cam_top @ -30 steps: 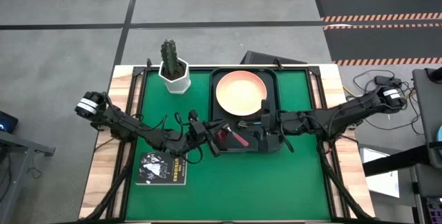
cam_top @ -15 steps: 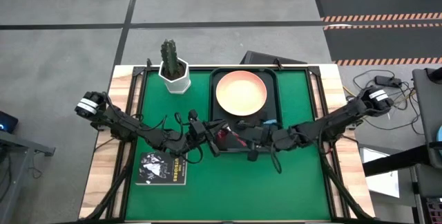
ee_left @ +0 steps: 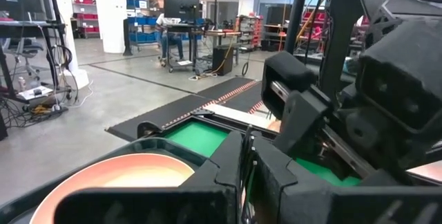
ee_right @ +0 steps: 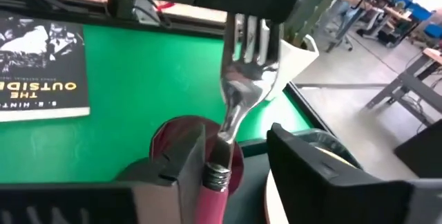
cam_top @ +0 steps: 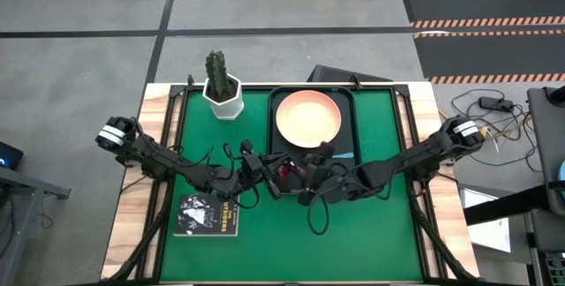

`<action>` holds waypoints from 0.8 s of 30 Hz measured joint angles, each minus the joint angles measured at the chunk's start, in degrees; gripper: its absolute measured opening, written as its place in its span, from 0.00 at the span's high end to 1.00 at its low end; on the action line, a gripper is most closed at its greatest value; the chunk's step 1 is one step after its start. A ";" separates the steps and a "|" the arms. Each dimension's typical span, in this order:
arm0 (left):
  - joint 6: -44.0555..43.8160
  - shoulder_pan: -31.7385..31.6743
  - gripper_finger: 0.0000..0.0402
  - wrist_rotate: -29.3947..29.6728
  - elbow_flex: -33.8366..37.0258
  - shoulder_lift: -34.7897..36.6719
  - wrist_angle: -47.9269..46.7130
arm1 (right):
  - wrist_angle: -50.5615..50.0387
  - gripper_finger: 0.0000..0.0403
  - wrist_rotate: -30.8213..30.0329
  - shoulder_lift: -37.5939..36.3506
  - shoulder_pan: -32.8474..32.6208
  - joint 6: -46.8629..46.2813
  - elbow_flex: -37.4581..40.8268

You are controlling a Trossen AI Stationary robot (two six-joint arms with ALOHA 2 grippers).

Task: Pick and place plate/cup/fork/spoon on tray
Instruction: Put the pink fork on the black serving tray to the left of the blue spoon

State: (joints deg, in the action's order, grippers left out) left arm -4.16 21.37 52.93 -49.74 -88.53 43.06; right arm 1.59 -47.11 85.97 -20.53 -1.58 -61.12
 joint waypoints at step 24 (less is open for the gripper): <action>4.37 0.11 0.95 -1.43 0.18 0.28 -0.10 | -15.54 0.95 11.52 -2.62 0.84 -4.81 -5.01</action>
State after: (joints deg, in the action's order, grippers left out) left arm 0.21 21.47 51.51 -49.56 -88.25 42.96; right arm -13.95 -35.59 83.34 -19.69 -6.39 -66.13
